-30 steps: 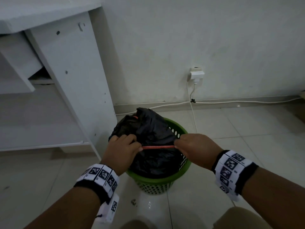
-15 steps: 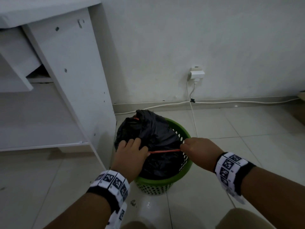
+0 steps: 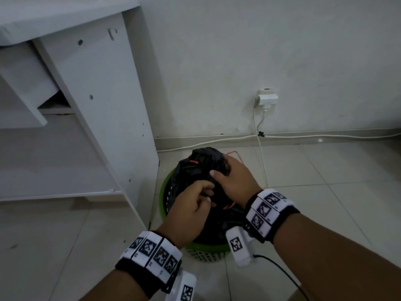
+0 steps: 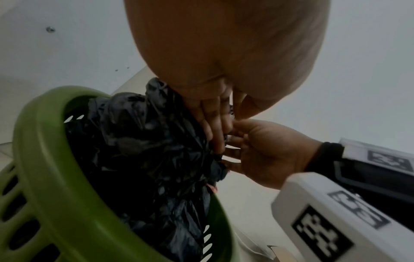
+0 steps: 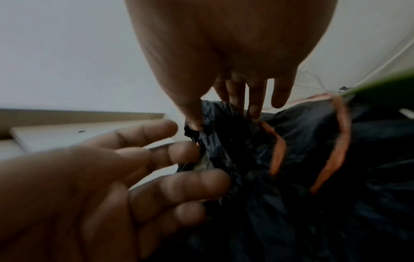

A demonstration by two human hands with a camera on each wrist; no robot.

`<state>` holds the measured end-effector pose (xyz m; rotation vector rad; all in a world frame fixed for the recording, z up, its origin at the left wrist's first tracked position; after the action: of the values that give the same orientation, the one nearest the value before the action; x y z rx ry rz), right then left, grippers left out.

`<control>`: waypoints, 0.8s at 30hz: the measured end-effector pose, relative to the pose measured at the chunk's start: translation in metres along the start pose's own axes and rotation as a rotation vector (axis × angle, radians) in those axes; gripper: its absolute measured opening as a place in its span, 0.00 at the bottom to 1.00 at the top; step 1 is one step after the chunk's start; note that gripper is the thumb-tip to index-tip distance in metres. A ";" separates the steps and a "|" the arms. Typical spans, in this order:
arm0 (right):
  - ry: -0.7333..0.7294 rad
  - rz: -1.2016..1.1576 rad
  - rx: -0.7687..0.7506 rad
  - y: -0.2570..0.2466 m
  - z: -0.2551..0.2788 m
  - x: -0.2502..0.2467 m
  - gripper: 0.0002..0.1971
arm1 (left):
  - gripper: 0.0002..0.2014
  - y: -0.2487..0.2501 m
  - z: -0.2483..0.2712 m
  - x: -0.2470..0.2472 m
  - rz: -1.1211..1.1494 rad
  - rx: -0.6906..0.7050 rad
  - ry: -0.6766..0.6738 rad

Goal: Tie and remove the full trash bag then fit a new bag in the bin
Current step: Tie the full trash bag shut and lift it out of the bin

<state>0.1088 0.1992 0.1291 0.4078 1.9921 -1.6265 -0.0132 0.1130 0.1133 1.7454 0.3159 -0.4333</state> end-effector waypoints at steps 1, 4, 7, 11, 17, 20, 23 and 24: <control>0.014 0.056 0.001 0.000 -0.005 0.002 0.11 | 0.16 0.002 0.001 -0.007 -0.002 0.019 0.054; 0.035 0.095 -0.043 -0.003 -0.010 0.003 0.09 | 0.13 0.018 0.001 -0.045 -0.211 0.151 0.353; 0.020 0.057 -0.061 -0.003 -0.005 0.003 0.09 | 0.12 0.019 -0.019 -0.070 -0.448 0.131 0.449; 0.044 -0.049 -0.031 0.001 0.000 -0.005 0.08 | 0.16 0.002 -0.055 -0.068 -0.636 0.050 0.284; 0.047 -0.127 0.020 0.006 0.002 -0.012 0.09 | 0.09 -0.005 -0.077 -0.059 -0.818 0.055 0.191; 0.053 -0.113 0.040 0.011 0.002 -0.015 0.12 | 0.14 -0.008 -0.083 -0.058 -0.806 0.060 0.177; 0.078 -0.095 0.065 0.016 0.000 -0.019 0.11 | 0.13 -0.009 -0.081 -0.058 -0.614 0.056 0.162; 0.085 -0.096 0.072 0.016 -0.001 -0.021 0.10 | 0.09 -0.010 -0.080 -0.060 -0.524 0.044 0.178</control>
<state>0.1345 0.2057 0.1278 0.4200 2.0477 -1.7715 -0.0616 0.1943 0.1464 1.7370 0.9071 -0.6623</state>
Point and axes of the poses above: each hand's wrist, its own z-axis away from the middle knuckle, its own x-axis out of the palm, y = z × x, the point moved 9 cm from there along -z, towards the middle knuckle, and after that the axes turned 1 degree about z, right-handed, at the moved point
